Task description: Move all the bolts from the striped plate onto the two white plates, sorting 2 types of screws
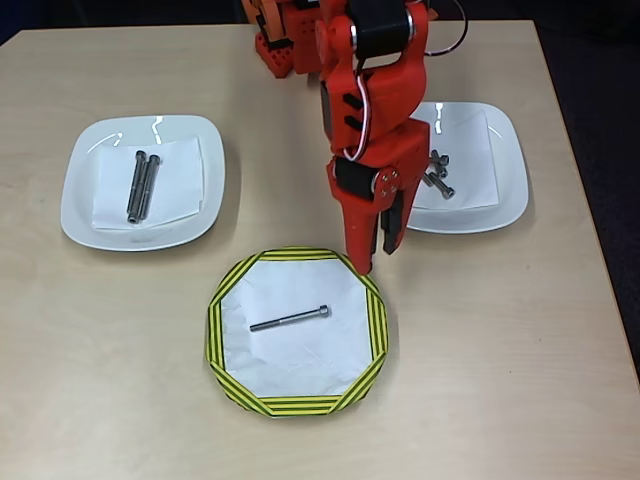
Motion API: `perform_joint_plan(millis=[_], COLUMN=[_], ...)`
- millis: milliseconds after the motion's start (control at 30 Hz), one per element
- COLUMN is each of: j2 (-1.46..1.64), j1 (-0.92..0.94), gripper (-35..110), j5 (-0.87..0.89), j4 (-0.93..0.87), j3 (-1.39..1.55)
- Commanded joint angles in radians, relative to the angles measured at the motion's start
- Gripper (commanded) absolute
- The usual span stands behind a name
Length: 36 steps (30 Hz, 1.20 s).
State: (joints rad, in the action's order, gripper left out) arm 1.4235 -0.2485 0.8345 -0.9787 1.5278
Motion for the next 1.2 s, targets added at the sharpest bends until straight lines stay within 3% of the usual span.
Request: perform_joint_plan(millis=[0, 133, 267, 700, 933, 1167], j2=[-0.071, -0.169, -0.281, -0.345, -0.382, -0.451], j1=[0.054, 0.123, 0.163, 0.216, 0.225, 0.196], gripper=[16, 10, 9, 11, 11, 12], j5=[-0.293, -0.566, -0.695, -0.704, -0.695, -0.701], j4=[0.083, 0.233, 0.107, -0.342, -0.387, -0.311], j3=[-0.115, -0.179, -0.359, -0.483, -0.537, -0.614])
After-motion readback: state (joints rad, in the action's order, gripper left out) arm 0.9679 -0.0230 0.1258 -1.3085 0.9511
